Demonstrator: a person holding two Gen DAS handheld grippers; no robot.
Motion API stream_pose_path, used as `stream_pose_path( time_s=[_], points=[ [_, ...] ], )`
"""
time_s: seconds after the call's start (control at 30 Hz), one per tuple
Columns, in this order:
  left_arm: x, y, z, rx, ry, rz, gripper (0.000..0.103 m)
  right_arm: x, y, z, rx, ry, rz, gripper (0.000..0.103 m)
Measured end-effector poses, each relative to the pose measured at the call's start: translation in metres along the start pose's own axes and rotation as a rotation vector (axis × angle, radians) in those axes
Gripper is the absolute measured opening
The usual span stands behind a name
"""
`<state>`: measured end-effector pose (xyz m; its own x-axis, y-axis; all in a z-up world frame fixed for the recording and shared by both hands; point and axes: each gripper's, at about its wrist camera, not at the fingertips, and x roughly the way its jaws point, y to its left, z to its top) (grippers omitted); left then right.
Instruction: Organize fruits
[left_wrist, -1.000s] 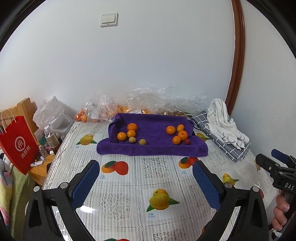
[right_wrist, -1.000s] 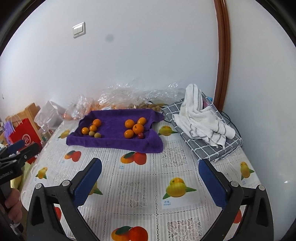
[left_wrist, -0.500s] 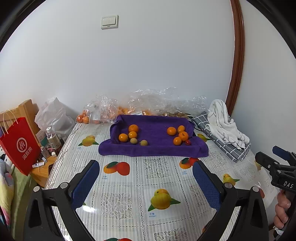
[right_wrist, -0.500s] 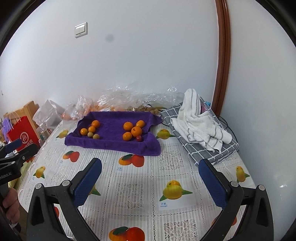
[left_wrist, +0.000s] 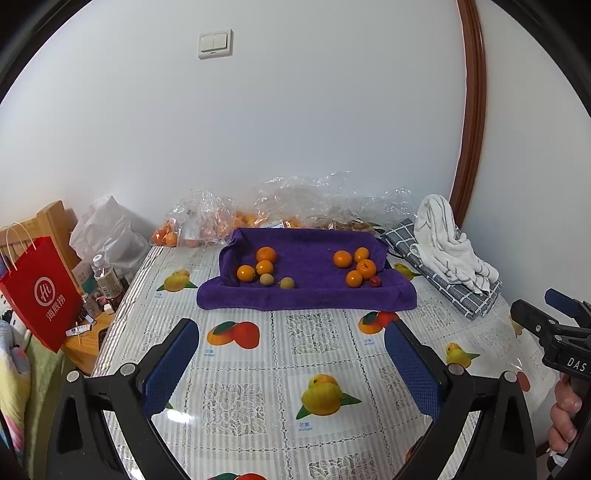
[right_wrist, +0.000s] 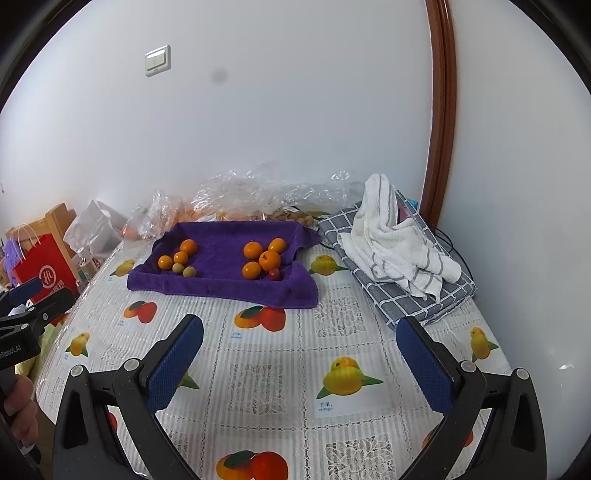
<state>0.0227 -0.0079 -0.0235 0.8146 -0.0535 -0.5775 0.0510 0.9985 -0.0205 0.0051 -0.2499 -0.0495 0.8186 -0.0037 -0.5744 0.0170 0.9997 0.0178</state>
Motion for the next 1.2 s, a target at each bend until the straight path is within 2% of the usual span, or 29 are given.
stream_pose_path(
  time_s=[1.2],
  points=[
    [-0.0016, 0.0017, -0.0002, 0.000, -0.001, -0.002, 0.102, 0.0027, 0.0036, -0.0014, 0.003, -0.003, 0.007, 0.103]
  ],
)
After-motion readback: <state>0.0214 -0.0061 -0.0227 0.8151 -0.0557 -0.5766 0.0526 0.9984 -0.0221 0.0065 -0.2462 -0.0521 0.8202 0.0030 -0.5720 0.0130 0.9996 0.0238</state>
